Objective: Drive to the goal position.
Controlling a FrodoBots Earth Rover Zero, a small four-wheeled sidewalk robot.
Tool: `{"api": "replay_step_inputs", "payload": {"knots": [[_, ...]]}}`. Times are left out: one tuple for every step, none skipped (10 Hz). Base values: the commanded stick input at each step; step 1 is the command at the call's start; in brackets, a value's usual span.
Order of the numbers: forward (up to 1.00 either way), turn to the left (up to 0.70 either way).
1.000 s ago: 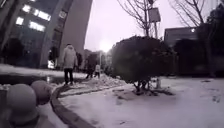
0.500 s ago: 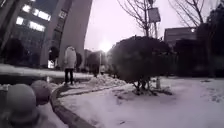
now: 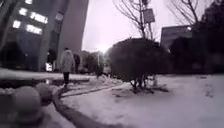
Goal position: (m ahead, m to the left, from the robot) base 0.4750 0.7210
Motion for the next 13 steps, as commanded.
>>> {"api": "replay_step_inputs", "payload": {"knots": [[0.00,0.00],[0.00,0.00],[0.00,0.00],[0.00,0.00],[0.00,0.45],[0.00,0.45],[0.00,0.45],[0.00,0.45],[0.00,0.45],[0.00,0.45],[0.00,0.45],[0.00,0.45],[0.00,0.45]]}}
